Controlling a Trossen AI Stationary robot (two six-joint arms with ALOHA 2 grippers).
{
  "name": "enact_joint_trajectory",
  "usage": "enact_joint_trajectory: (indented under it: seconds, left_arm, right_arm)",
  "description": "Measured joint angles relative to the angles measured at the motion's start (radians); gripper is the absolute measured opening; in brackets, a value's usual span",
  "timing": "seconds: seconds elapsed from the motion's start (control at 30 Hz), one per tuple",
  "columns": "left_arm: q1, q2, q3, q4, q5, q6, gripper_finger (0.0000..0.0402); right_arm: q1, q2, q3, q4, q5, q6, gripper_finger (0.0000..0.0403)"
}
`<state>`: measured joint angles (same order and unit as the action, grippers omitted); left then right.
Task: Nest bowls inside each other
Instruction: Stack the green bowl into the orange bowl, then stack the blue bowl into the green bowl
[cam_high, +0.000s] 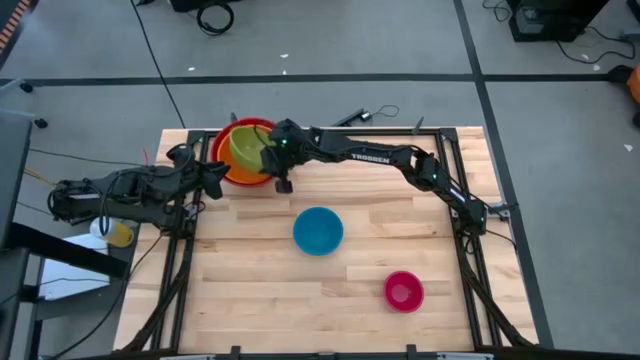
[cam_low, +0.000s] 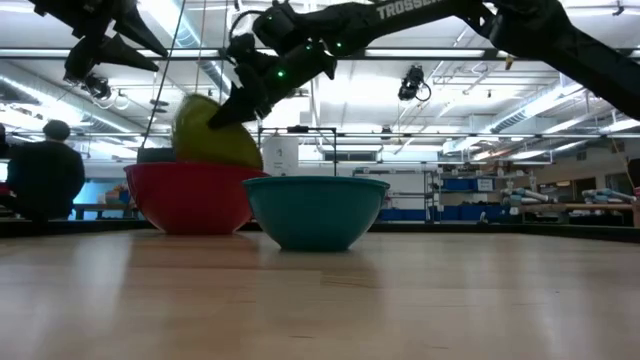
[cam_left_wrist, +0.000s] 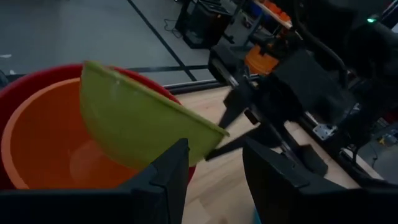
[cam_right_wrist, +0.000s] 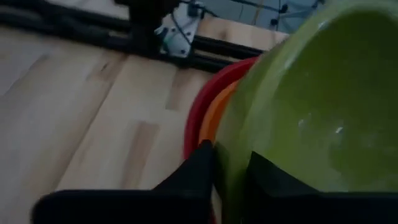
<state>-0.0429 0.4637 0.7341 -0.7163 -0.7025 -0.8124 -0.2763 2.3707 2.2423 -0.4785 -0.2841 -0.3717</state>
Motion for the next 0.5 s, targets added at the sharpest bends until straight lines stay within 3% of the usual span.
enact_joint_trajectory:
  seconds: [0.27, 0.37, 0.5]
  left_arm:
    - [0.000, 0.001, 0.000, -0.022, 0.060, -0.051, 0.0152]
    - [0.000, 0.001, 0.000, -0.022, 0.096, -0.069, 0.0152]
    - [0.000, 0.001, 0.000, -0.024, 0.155, -0.103, 0.0152]
  right_arm:
    - [-0.017, 0.000, 0.000, 0.008, -0.013, 0.129, 0.0168]
    - [-0.014, -0.011, 0.000, -0.001, 0.056, 0.188, 0.0200]
    - [-0.012, -0.058, 0.000, -0.065, 0.157, 0.295, 0.0213]
